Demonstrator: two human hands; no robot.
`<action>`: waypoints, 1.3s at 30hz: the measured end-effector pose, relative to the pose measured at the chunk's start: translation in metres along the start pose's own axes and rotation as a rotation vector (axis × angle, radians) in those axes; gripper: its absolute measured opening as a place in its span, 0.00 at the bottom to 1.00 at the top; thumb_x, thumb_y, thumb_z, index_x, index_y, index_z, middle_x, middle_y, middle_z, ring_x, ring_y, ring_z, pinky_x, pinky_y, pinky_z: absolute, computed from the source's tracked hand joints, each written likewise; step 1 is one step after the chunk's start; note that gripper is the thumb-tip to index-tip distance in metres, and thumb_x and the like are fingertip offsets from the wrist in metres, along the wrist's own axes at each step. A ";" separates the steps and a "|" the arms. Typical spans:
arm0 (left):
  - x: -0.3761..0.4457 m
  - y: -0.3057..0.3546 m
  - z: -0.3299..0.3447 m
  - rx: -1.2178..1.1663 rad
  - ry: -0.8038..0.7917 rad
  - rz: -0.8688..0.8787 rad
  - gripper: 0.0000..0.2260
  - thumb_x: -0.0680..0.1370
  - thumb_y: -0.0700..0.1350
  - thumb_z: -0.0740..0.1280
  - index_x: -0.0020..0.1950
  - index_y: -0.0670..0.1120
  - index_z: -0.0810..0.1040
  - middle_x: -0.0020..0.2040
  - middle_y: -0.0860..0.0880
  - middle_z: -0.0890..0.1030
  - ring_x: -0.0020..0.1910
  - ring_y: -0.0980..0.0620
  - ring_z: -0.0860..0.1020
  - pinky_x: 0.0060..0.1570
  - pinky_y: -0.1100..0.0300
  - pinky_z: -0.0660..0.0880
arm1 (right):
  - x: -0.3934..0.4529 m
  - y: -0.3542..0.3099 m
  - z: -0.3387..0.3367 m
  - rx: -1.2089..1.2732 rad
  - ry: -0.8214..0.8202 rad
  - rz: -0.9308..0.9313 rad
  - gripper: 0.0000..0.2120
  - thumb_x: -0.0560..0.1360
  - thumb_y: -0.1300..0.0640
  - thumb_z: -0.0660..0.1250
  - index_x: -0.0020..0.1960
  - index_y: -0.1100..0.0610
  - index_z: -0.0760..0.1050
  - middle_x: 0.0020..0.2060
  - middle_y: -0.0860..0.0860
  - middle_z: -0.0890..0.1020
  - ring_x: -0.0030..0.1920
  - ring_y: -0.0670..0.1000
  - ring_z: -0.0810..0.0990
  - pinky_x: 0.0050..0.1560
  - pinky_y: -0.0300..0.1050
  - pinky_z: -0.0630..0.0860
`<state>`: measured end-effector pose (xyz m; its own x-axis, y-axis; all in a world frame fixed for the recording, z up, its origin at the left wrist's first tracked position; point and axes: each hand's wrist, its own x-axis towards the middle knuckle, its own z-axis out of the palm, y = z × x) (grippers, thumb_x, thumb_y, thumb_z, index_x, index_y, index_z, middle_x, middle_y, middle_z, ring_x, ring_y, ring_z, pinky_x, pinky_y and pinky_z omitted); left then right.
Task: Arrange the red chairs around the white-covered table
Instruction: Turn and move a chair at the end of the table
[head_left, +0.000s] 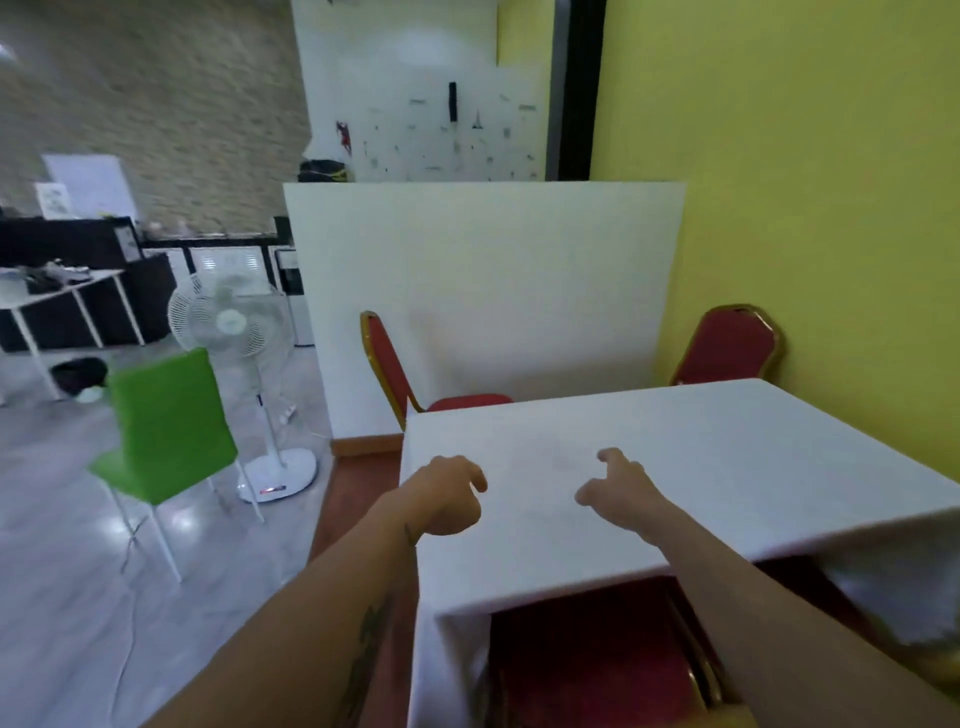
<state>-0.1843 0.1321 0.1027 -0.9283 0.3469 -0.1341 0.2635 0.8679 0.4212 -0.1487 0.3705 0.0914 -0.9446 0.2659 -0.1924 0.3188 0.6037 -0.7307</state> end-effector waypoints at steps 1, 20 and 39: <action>0.000 -0.018 -0.014 -0.002 0.030 -0.026 0.20 0.77 0.37 0.63 0.67 0.51 0.80 0.68 0.48 0.78 0.61 0.44 0.78 0.62 0.53 0.78 | 0.006 -0.016 0.012 0.001 -0.003 -0.040 0.33 0.77 0.61 0.67 0.80 0.58 0.62 0.75 0.61 0.68 0.59 0.56 0.75 0.49 0.46 0.73; 0.188 -0.262 -0.194 -0.002 0.227 -0.144 0.15 0.80 0.41 0.63 0.64 0.48 0.83 0.60 0.47 0.84 0.57 0.47 0.82 0.59 0.56 0.78 | 0.268 -0.225 0.205 0.033 -0.027 -0.282 0.18 0.76 0.65 0.68 0.65 0.57 0.78 0.59 0.53 0.79 0.59 0.53 0.78 0.45 0.38 0.71; 0.478 -0.475 -0.312 0.101 0.137 0.013 0.19 0.80 0.41 0.62 0.71 0.49 0.77 0.68 0.48 0.80 0.65 0.47 0.78 0.63 0.56 0.74 | 0.540 -0.402 0.334 -0.113 -0.118 -0.145 0.24 0.80 0.62 0.66 0.75 0.58 0.70 0.67 0.57 0.75 0.58 0.53 0.74 0.37 0.36 0.71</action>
<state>-0.8348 -0.2255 0.1184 -0.9499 0.3125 -0.0024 0.2944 0.8973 0.3287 -0.8134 0.0204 0.0622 -0.9818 0.0843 -0.1703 0.1790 0.7114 -0.6796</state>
